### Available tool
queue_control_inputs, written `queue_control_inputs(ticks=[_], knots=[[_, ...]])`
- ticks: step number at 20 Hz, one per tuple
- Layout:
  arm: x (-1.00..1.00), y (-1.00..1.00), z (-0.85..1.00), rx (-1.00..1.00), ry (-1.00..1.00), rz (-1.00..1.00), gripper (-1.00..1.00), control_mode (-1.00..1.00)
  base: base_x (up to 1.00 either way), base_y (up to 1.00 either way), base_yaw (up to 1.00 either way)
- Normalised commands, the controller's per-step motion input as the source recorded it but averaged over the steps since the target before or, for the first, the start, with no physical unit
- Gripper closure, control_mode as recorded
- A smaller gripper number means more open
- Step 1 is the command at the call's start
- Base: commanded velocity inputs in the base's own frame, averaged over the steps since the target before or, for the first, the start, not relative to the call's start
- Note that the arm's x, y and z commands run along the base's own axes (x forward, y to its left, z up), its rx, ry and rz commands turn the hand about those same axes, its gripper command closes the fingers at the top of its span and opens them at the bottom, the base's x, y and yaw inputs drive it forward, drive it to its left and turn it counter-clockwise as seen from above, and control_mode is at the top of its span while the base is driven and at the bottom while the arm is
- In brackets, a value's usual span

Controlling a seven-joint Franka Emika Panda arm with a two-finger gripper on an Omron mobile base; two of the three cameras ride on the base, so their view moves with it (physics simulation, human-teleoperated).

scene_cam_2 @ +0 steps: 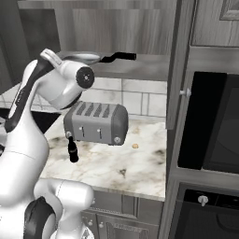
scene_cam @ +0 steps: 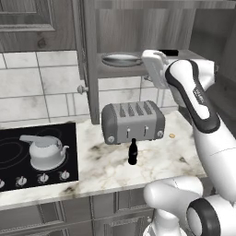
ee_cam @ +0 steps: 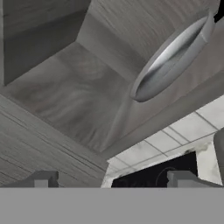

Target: Pick the pan from the cabinet and place it on the stove. Then turn on the stove burner for the pan.

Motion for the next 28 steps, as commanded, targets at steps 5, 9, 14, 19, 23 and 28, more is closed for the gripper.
queue_control_inputs(ticks=[5, 9, 14, 19, 23, 28], knots=[[0.43, -0.59, 0.15, 0.00, 0.00, -0.08, -1.00, -1.00, 0.00, 0.00, 0.00], [0.40, -0.55, 0.19, 0.00, 0.00, -0.09, -1.00, -1.00, 0.00, 0.00, 0.00], [0.36, -0.53, 0.19, 0.00, 0.00, -0.10, -1.00, -1.00, 0.00, 0.00, 0.00], [0.30, -0.47, 0.01, 0.00, 0.00, -0.12, -1.00, -1.00, 0.00, 0.00, 0.00], [0.26, -0.40, -0.01, 0.00, 0.00, -0.15, -1.00, -1.00, 0.00, 0.00, 0.00], [0.35, -0.30, -0.04, 0.00, 0.00, -0.16, -1.00, -1.00, 0.00, 0.00, 0.00]])
